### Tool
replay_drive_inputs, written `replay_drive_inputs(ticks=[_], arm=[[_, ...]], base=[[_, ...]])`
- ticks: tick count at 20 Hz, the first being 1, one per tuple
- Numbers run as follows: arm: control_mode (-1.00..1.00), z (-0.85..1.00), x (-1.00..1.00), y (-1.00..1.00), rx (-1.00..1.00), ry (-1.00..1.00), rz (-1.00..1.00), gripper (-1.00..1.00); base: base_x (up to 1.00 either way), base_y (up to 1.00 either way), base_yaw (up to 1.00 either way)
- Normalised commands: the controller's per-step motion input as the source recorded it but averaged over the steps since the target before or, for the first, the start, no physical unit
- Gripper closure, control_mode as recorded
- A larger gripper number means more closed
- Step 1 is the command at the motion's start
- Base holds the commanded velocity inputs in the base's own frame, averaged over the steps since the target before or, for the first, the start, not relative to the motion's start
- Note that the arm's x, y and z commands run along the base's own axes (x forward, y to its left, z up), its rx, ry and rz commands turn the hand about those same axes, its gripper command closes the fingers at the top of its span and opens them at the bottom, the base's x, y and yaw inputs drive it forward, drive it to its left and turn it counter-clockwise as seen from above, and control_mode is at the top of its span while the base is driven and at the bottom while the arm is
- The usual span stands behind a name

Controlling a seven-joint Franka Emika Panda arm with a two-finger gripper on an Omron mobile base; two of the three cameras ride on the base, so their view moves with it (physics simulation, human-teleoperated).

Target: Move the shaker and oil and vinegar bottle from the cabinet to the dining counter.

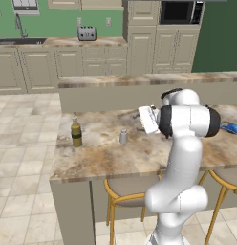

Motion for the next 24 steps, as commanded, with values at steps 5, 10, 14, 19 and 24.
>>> replay_drive_inputs(ticks=[5, 10, 14, 19, 24], arm=[[-1.00, 0.59, -0.79, 0.01, 0.01, -0.12, 0.00, -1.00], [-1.00, 0.60, -0.87, 0.11, 0.00, -0.08, 0.00, -1.00], [-1.00, 0.54, -0.93, 0.23, 0.00, -0.07, 0.00, -1.00], [-1.00, 0.49, -0.96, 0.31, -0.03, -0.05, 0.00, -1.00], [-1.00, 0.41, -0.98, 0.32, -0.07, -0.01, 0.00, -1.00]], base=[[0.00, 0.00, 0.00], [0.00, 0.00, 0.00], [0.00, 0.00, 0.00], [0.00, 0.00, 0.00], [0.00, 0.00, 0.00]])
